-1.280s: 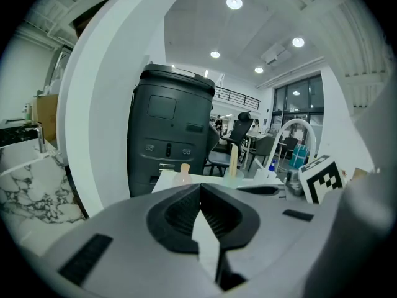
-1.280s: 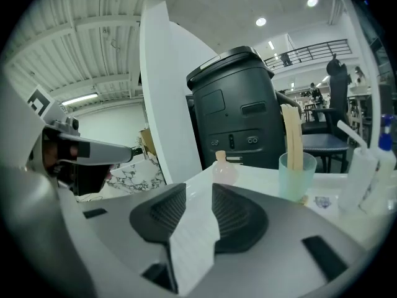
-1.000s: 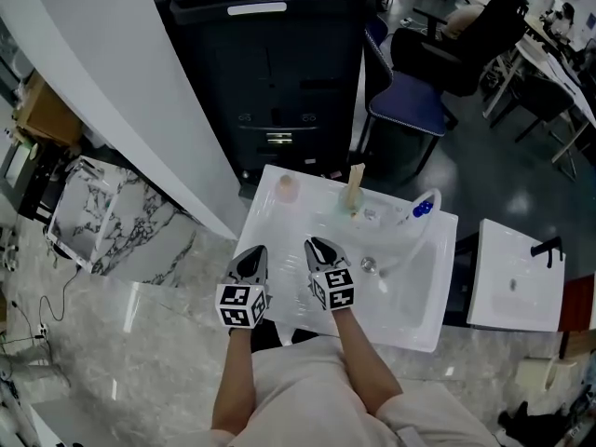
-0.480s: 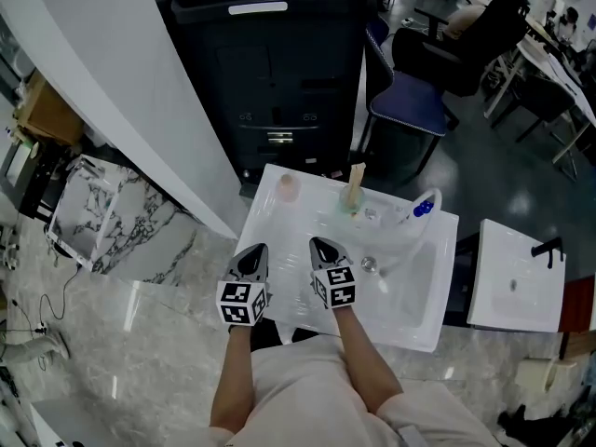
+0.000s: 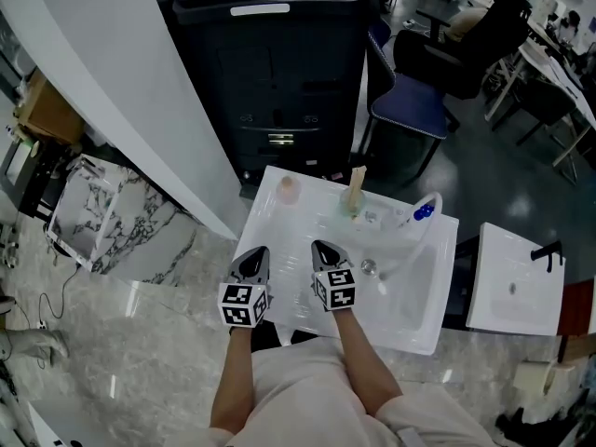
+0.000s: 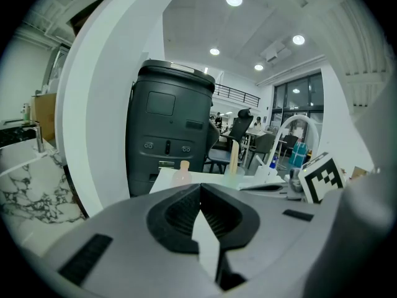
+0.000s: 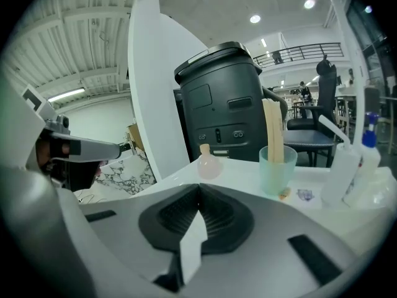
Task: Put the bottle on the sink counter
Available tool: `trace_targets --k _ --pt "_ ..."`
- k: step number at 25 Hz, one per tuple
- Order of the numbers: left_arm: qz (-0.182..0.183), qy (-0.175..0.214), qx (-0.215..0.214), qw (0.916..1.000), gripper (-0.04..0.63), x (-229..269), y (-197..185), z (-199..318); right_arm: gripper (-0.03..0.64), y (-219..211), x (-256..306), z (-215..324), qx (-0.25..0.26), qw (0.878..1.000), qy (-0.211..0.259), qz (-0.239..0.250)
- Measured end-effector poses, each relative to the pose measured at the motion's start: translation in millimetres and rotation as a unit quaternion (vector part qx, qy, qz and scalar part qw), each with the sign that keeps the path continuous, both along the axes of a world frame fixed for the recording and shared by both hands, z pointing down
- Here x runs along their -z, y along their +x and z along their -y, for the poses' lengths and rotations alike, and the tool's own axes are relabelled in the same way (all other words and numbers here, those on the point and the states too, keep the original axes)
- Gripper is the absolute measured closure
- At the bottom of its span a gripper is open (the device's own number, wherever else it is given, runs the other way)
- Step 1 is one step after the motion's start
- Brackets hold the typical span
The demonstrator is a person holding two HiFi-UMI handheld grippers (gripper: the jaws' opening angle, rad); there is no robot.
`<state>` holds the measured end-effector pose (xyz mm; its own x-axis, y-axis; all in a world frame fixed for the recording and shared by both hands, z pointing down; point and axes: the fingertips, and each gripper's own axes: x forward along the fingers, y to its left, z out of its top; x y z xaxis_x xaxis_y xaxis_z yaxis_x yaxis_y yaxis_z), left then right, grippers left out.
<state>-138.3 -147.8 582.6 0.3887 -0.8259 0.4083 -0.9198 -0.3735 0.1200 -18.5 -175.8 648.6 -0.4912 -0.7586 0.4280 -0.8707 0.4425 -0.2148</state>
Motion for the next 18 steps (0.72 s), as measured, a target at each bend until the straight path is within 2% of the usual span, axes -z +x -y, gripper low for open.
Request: trace_targets --k 18 --pt "-0.005 -0.003 0.004 1.0 0.589 -2.8 -2.8 -0.1 0.612 -4.5 -2.2 -4.1 0.014 1.0 -0.004 -0.009"
